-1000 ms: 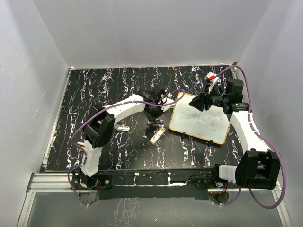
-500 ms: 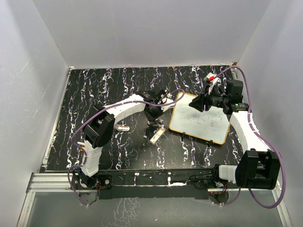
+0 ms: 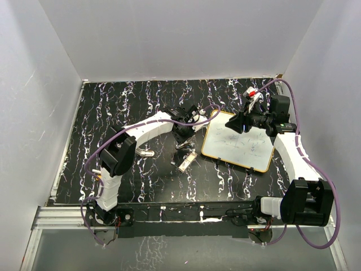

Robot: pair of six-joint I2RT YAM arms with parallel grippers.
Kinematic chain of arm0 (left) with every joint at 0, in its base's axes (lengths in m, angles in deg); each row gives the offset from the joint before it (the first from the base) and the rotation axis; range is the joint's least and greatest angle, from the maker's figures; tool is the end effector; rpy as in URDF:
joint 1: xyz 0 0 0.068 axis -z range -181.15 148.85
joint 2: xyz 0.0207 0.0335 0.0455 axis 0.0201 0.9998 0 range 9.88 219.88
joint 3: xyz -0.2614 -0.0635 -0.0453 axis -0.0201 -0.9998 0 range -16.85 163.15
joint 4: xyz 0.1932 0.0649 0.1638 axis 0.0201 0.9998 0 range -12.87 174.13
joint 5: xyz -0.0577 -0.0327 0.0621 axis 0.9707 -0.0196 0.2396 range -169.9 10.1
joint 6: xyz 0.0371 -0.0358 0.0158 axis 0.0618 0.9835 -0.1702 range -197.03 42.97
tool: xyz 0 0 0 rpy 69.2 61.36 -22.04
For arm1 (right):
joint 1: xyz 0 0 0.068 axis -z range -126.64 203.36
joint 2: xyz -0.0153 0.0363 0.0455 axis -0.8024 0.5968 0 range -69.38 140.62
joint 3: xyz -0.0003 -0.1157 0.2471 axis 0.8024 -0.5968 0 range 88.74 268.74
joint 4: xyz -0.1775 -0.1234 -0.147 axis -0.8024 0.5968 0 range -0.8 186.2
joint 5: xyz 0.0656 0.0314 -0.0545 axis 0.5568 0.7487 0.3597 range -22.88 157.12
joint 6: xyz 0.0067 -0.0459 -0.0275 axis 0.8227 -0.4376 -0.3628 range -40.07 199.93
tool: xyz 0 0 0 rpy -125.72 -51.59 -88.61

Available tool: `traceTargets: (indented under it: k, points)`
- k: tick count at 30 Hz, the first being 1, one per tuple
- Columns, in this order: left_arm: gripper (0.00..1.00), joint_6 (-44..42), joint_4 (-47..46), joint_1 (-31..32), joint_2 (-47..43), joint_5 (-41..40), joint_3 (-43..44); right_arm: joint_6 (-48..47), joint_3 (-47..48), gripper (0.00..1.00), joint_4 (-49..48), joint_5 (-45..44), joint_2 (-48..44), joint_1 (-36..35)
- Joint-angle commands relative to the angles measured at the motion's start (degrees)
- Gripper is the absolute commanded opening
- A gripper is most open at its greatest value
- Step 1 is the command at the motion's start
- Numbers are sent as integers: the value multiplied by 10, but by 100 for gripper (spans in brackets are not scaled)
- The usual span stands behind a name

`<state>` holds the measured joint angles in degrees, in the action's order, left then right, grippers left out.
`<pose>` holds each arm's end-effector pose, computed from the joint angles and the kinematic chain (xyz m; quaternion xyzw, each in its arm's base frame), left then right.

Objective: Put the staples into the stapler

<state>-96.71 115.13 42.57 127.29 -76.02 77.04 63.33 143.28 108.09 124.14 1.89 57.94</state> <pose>0.3181 -0.3074 0.2089 0.5161 0.8198 -0.0834 0.2336 0.2644 0.0088 0.2961 -0.2988 0.7545 0.3435 0.4727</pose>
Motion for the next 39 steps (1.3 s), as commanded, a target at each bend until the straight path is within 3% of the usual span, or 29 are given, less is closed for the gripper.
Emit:
traceTargets:
  k: [1,39]
  points:
    - [0,2,16,2,-9,-10,20,-5,2,41,-29,12,-13,3]
    - [0,-6,32,2,19,-14,35,-6,-1,41,-29,18,-15,6]
